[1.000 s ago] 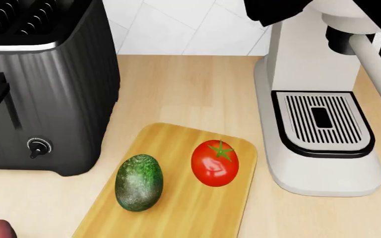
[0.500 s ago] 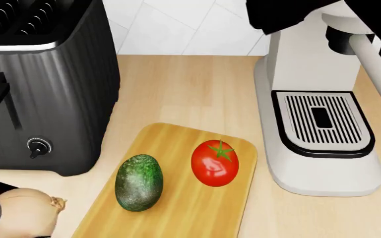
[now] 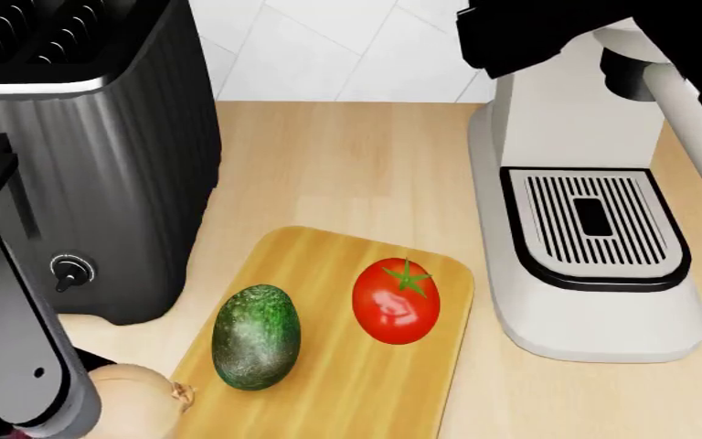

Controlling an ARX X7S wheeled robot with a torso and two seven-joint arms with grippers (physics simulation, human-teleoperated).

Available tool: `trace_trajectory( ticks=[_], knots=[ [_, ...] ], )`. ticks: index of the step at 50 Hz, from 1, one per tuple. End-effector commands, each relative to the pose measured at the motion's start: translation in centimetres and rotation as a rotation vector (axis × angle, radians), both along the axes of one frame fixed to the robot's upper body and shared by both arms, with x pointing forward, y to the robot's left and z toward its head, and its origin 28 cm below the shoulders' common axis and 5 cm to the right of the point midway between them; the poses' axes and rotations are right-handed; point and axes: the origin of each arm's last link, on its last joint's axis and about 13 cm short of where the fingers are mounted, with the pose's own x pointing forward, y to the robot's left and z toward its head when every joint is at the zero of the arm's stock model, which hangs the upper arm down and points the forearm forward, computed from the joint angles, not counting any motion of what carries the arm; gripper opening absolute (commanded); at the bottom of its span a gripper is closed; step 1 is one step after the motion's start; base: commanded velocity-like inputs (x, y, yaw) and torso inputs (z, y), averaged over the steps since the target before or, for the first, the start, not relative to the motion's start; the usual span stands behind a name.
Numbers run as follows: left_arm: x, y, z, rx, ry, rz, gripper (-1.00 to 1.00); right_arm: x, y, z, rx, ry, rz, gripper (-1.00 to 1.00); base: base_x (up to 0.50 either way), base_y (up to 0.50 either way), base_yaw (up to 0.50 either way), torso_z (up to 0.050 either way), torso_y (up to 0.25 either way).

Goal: Place the avocado, onion, tomato and bell pepper on the cutting board.

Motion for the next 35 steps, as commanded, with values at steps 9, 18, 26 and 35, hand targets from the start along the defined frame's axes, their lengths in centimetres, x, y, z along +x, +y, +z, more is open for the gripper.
trace_trajectory(
  ticks=[9, 18, 26, 35],
  knots=[
    [0.8, -1.1, -1.5, -0.025, 0.025, -0.021, -1.0, -0.1, 0.0, -0.4, 0.002, 0.008, -0.004, 1.0, 0.0, 0.0, 0.0, 0.0, 0.0],
    [2.0, -1.0, -1.8, -0.034, 0.019, 0.003, -1.0, -0.1, -0.1, -0.8, 0.003, 0.016, -0.005, 1.0, 0.0, 0.0, 0.0, 0.0, 0.0],
    [2.4, -1.0, -2.6, -0.032, 0.036, 0.01, -1.0, 0.0, 0.0, -0.9, 0.004, 0.019, -0.005, 1.0, 0.0, 0.0, 0.0, 0.0, 0.0],
    [2.3, -1.4, -3.0, -0.046, 0.062, -0.014, -1.0, -0.2, -0.1, -0.7, 0.004, 0.017, -0.009, 1.0, 0.0, 0.0, 0.0, 0.0, 0.0]
  ],
)
